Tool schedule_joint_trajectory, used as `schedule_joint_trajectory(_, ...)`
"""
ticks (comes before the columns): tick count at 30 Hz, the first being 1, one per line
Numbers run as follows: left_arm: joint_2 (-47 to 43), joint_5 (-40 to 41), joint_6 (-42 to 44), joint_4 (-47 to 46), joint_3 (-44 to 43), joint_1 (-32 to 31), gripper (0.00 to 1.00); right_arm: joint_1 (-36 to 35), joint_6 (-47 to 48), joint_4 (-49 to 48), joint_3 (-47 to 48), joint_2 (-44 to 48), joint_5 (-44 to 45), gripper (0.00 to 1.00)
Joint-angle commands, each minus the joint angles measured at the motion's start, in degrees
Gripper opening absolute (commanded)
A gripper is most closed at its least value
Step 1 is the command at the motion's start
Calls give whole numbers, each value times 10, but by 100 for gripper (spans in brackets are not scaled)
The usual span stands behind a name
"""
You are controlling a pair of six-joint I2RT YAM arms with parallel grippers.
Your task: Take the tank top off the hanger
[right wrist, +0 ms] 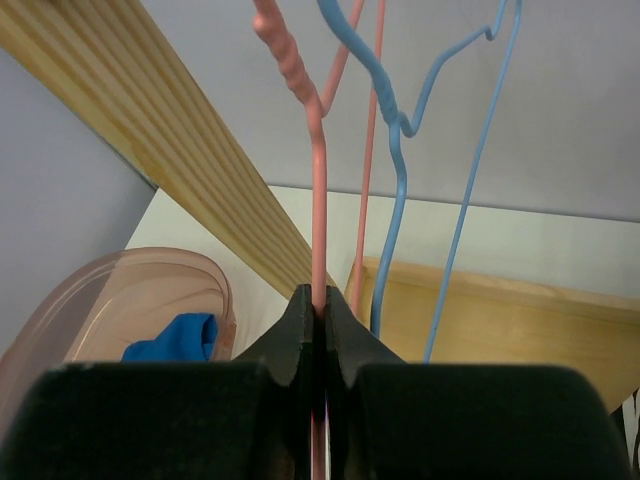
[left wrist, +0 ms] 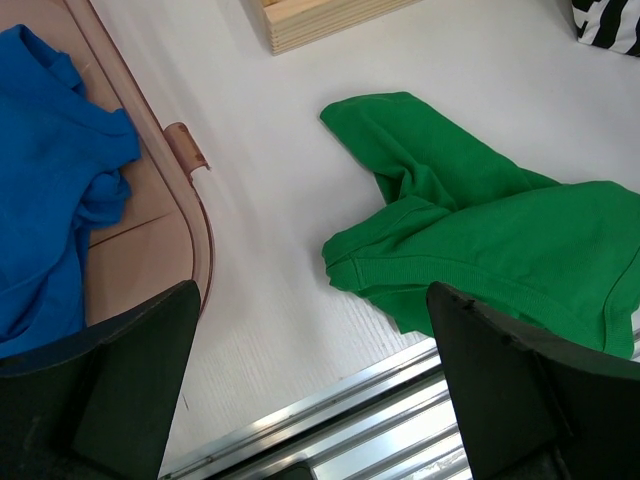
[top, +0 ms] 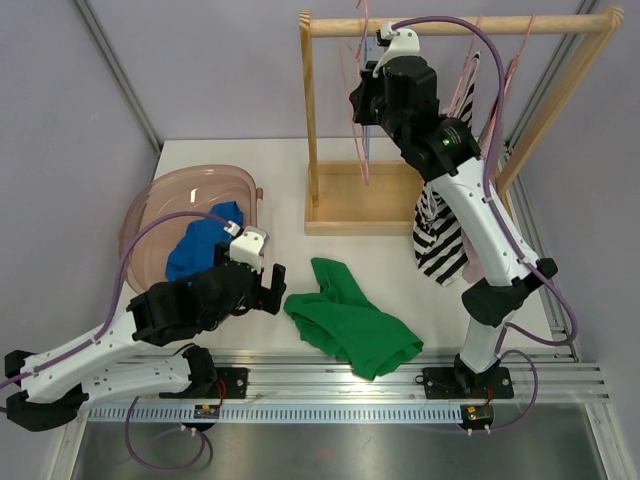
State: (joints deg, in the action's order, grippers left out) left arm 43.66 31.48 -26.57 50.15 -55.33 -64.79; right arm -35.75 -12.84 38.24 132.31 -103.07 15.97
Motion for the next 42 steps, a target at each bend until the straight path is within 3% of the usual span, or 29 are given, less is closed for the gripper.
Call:
schedule_joint_trajectory(1, -2, 4, -2, -14, 2, -3, 99, -6, 4, 17, 54, -27, 29, 0)
schedule_joint_trajectory(5, -5, 4, -3, -14, 3, -3, 99, -6, 3, 40, 71, -43, 22, 1)
schedule_joint_trajectory(8, -9, 3, -2, -15, 3, -4, 99, -6, -2, 32, 48, -30, 12, 19)
schedule_joint_trajectory(9, -9, 4, -2, -15, 3, -5, 99, -6, -2, 30, 43, -20, 9, 36)
schedule_joint_trajectory(10, -9, 3, -2, -15, 3, -5, 99, -6, -3, 28, 39, -13, 7, 47)
schedule_joint_trajectory(18, -9, 3, -2, -15, 3, -5, 99, -12, -7, 24, -7, 86, -23, 59)
schedule_joint_trajectory(24, -10, 1, -2, -17, 4, -6, 99, -11, 10, 10, -94, 184, -5, 81)
schedule_joint_trajectory(25, -9, 1, -3, -19, 4, -5, 99, -11, 11, 10, -118, 196, -1, 95)
schedule_joint_trajectory(26, -9, -1, -4, -22, 3, -6, 99, -11, 14, 12, -132, 220, -1, 100)
schedule_joint_trajectory(33, 12, -28, -19, -61, 0, -6, 99, -11, 8, 33, -296, 350, -45, 99)
schedule_joint_trajectory(37, 51, -49, -25, -109, -2, -16, 99, -11, 0, 4, -457, 457, -76, 99)
schedule_joint_trajectory(42, 144, -47, -29, -140, -21, -44, 99, -11, -20, 38, -543, 573, -65, 100)
